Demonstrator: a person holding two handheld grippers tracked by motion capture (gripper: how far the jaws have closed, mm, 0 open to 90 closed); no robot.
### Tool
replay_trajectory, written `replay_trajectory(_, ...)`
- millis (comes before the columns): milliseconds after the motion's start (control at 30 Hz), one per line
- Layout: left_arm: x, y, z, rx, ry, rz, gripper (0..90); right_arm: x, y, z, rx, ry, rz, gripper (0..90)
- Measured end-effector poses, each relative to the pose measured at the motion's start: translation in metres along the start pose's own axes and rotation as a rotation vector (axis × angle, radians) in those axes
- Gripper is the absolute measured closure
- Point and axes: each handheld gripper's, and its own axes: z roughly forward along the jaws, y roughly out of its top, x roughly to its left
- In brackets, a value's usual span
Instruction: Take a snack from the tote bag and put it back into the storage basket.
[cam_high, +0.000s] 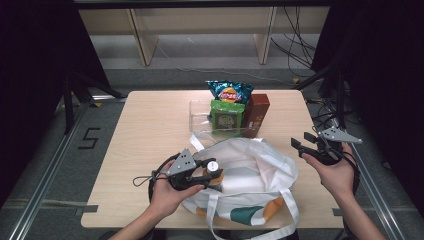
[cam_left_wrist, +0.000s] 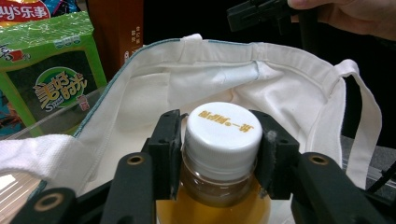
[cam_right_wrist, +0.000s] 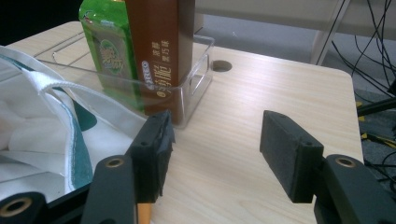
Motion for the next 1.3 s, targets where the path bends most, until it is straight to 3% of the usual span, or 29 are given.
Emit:
replay_trajectory(33,0.000,0.000,0.000,-0.003,0.000,0.009,57.6,-0.002,0.000,-0.001,0.017,-0.005,-0.020,44.4)
replay_trajectory(100,-0.001,0.001,0.000,0.005,0.000,0.022,58.4,0.001,0.000,0.000,0.010,0.008,0.006,44.4)
replay_trajectory(167,-0.001,0.001,0.000,0.004,0.002,0.015,58.6,0.000,0.000,0.002,0.006,0.002,-0.024,44.4)
replay_trajectory(200,-0.001,0.002,0.000,0.007,0.002,0.012,58.6,0.000,0.000,0.001,0.013,-0.004,-0.022,44.4)
replay_trajectory(233,-0.001,0.002,0.000,0.011,0.002,0.013,58.7,0.003,0.001,0.002,0.003,0.004,0.012,44.5)
replay_trajectory(367,0.002,0.004,-0.001,0.019,-0.009,0.013,58.7,-0.001,0.001,0.001,0.011,-0.005,-0.031,44.6)
replay_trajectory(433,0.003,0.005,-0.002,0.025,-0.002,0.001,58.7,0.001,0.001,0.001,0.007,0.002,-0.001,44.6)
replay_trajectory(533,0.006,0.007,-0.004,0.019,-0.013,-0.013,58.8,0.000,0.000,0.001,0.002,0.005,-0.010,44.7)
replay_trajectory(800,0.010,0.024,-0.011,0.003,-0.032,-0.013,58.8,0.003,-0.001,0.001,0.001,0.008,0.003,45.2)
replay_trajectory(900,0.009,0.032,-0.014,0.004,-0.041,-0.005,58.8,0.002,0.000,0.001,-0.014,-0.008,-0.035,45.3)
replay_trajectory(1000,0.009,0.037,-0.015,0.011,-0.049,0.004,58.8,0.004,0.000,0.001,-0.015,0.012,-0.013,45.4)
replay_trajectory(1100,0.010,0.040,-0.015,0.012,-0.047,0.004,58.8,0.005,0.000,-0.001,-0.024,-0.005,-0.010,45.8)
replay_trajectory(1133,0.010,0.040,-0.015,0.006,-0.057,0.003,58.8,0.004,-0.001,0.000,-0.046,-0.012,-0.017,45.8)
replay_trajectory(1233,0.011,0.045,-0.016,0.010,-0.061,0.010,58.8,0.002,-0.001,0.000,-0.033,-0.012,-0.035,45.8)
replay_trajectory(1267,0.012,0.046,-0.016,0.010,-0.060,0.007,58.8,0.004,-0.001,-0.001,-0.022,-0.007,-0.002,45.8)
replay_trajectory(1300,0.013,0.048,-0.017,0.009,-0.062,0.012,58.8,0.004,-0.002,0.000,-0.028,-0.007,-0.004,45.8)
